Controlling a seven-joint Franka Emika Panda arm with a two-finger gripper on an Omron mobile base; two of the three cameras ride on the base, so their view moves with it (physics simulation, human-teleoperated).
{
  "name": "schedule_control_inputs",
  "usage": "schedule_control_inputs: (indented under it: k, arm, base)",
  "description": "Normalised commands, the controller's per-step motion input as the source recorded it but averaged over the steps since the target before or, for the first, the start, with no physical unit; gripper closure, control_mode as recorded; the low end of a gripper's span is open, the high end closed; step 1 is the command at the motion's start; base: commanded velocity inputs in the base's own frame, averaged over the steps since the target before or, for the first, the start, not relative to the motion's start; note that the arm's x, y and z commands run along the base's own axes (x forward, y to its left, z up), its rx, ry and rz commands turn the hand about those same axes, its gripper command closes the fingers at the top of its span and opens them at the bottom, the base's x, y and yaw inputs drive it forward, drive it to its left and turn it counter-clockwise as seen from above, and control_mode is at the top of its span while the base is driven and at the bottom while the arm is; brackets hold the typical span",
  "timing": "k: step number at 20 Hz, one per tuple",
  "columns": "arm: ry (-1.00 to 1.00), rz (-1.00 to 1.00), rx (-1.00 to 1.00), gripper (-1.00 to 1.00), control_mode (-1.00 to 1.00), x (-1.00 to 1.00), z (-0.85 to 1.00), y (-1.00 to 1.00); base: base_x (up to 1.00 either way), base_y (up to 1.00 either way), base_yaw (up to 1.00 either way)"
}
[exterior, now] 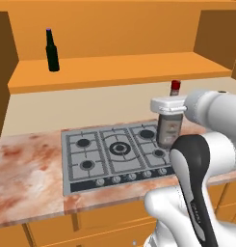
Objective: Sort all alcoholic drinks to one cabinet, and non-alcoholic drinks to the other.
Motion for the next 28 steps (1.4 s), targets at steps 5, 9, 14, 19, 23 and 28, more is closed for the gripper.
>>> schedule_control_inputs:
  k: [5,9,14,19,23,28]
  arm:
    - [-0.07,0.00,-0.01,1.00,-1.00,0.00,0.69,0.13]
    - [-0.04,0.00,-0.01,1.00,-1.00,0.00,0.61,0.03]
    - [-0.02,0.02,-0.01,1.00,-1.00,0.06,0.44,0.00]
    - [-0.04,0.01,0.00,1.00,-1.00,0.21,0.23,0.00]
    - [-0.07,0.00,-0.01,1.00,-1.00,0.50,0.03,0.02]
    - [-0.05,0.00,0.00,1.00,-1.00,0.71,0.00,0.04]
  base:
    - [0.00,0.00,0.00]
    - [0.00,0.00,0.00]
    - [0.00,0.00,0.00]
    - [0.00,0.00,0.00]
    - [0.00,0.00,0.00]
    - [0.00,0.00,0.00]
